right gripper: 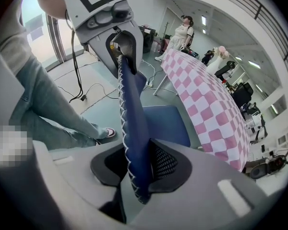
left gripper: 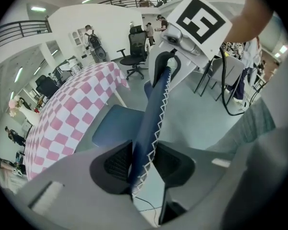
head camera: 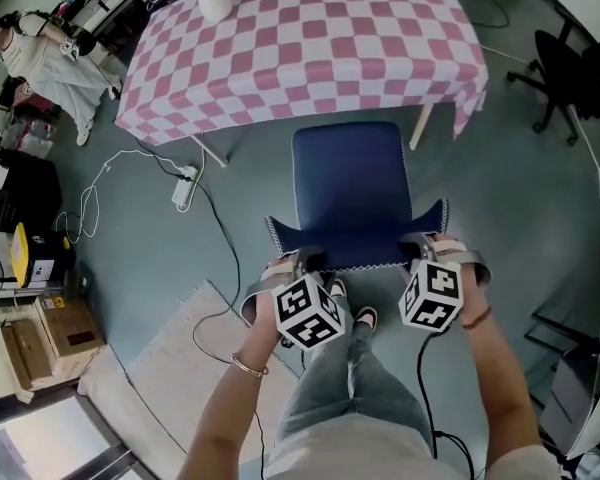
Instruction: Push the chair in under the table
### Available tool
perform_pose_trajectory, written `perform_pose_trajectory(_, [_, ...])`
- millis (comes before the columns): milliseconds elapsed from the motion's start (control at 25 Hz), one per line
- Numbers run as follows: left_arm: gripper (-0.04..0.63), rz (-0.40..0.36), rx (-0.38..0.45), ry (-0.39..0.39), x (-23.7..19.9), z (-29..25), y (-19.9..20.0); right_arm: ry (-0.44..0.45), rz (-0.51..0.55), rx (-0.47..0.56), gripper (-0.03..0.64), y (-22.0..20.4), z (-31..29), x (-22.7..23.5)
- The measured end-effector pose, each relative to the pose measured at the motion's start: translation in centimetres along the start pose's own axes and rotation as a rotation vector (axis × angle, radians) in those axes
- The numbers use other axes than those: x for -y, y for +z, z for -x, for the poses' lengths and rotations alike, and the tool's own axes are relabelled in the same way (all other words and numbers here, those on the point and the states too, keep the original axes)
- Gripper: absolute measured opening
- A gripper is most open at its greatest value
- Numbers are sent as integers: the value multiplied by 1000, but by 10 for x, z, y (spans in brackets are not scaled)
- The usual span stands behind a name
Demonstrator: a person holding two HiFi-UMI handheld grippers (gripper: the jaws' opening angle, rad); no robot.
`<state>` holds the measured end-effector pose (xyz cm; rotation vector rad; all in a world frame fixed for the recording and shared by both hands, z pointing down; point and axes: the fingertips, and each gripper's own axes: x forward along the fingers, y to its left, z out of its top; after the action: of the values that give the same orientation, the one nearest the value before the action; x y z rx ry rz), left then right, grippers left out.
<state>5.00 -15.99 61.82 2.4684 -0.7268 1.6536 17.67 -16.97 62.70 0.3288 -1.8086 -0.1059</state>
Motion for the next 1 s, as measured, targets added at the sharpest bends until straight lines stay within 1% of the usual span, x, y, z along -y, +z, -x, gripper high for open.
perform_pose_trajectory(320, [130,11,21,25,-50,-18,17,3,-6,5,103,7,-16,52])
perform_pose_trajectory(480, [133,16,21,22,-67,-27,23,23,1,17,103,8,-22,69])
perform_pose_trajectory(600, [138,30,26,14,-78,-32,27,23,6,36,103,12,-25,82])
perform_pose_trajectory(680, [141,37,26,21,-88,-36,29,21,6,38,103,15,-28,92])
perform_pose_trajectory(800, [141,32,23,34,-105,-41,32,24,2,26,103,17,-35,107])
perform_pose_trajectory(1000, [144,30,35,35,-129,-48,39,30,-1,43,103,25,-40,129])
